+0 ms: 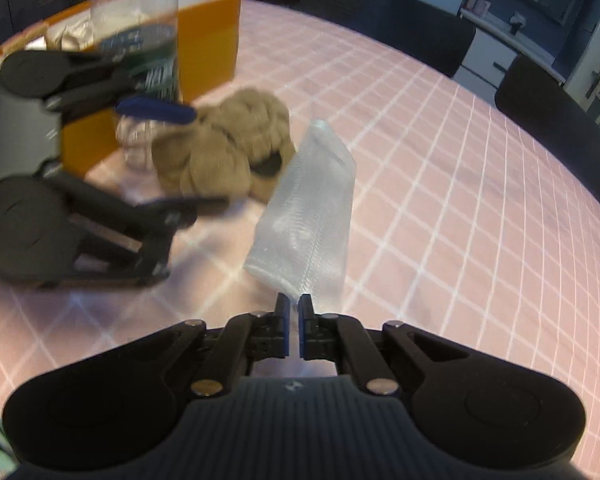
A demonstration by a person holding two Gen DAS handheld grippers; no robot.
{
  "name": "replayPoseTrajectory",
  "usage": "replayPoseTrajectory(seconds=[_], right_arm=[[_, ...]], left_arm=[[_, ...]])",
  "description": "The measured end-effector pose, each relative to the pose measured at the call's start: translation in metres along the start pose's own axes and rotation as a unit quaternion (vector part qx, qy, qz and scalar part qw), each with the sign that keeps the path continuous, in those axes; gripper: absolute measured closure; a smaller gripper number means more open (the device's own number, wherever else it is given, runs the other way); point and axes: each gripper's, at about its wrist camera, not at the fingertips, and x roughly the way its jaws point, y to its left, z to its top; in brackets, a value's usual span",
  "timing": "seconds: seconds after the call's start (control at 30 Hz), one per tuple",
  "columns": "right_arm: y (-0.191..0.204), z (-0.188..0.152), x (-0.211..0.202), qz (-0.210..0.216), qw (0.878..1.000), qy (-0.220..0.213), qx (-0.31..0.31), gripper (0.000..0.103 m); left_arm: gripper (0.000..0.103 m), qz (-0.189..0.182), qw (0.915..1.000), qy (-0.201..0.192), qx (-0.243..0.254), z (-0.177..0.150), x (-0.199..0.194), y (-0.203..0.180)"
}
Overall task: Organize soft objects
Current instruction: 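Grasp the brown plush with the left tool while the right tool grasps the clear mesh bag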
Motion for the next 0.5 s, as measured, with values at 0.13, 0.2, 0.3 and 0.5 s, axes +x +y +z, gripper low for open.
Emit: replayPoseTrajectory(seconds=[0.13, 0.2, 0.3, 0.5], right_arm=[[-0.006, -0.012, -0.006, 0.007, 1.000, 0.009, 0.005, 0.080], [-0.009, -0.011, -0.010, 0.010, 1.000, 0.006, 0.014, 0.075], [-0.016, -0.006, -0.015, 0.022, 0.999, -0.008, 0.037, 0.058], [-0.023, 0.008, -0.006, 0.031, 0.995, -0.020, 0.088, 0.046]], left_arm=[[0.024, 0.045, 0.9979, 0.011, 0.045, -0.005, 0.009, -0.017], [0.024, 0.061, 0.9961, 0.015, 0.062, -0.005, 0.013, -0.022], [0.024, 0.071, 0.9947, 0.020, 0.072, -0.007, 0.017, -0.023], [0.027, 0.083, 0.9924, 0.025, 0.088, -0.008, 0.023, -0.026]])
